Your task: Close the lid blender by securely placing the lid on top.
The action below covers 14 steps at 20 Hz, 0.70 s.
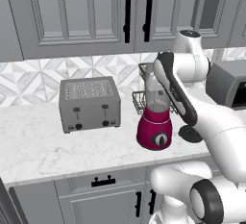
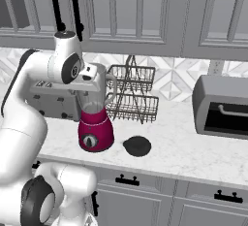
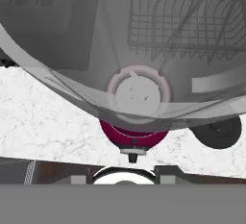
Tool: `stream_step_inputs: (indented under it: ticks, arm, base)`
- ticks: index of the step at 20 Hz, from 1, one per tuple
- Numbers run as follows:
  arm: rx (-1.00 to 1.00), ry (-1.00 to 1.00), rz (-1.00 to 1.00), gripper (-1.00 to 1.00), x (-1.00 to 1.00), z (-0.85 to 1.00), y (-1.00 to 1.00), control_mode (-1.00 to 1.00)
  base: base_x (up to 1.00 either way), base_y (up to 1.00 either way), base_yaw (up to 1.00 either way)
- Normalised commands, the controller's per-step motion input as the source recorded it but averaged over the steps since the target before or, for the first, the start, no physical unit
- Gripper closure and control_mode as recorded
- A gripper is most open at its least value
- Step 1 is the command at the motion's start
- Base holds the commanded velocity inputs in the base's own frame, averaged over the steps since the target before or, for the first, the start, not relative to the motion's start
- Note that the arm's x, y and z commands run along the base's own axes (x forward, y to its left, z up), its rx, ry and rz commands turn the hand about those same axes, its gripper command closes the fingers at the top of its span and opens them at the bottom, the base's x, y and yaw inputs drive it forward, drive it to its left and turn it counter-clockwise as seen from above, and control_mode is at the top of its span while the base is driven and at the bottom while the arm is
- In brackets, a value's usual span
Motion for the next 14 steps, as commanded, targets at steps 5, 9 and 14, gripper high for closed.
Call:
stream_step_inputs:
  ticks: [5, 9, 14]
  arm:
    - [0.0, 0.0, 0.0, -1.0, -0.05, -0.03, 0.0, -1.0]
    - [0.07, -0.25, 0.0, -1.0, -0.29, -0.15, -0.59, -1.0]
    - [0.17, -0.22, 0.03, -1.0, -0.27, -0.02, -1.0, -1.0]
  base:
    - [0.0, 0.0, 0.0]
    - [0.0, 0.0, 0.0]
    - [0.0, 0.0, 0.0]
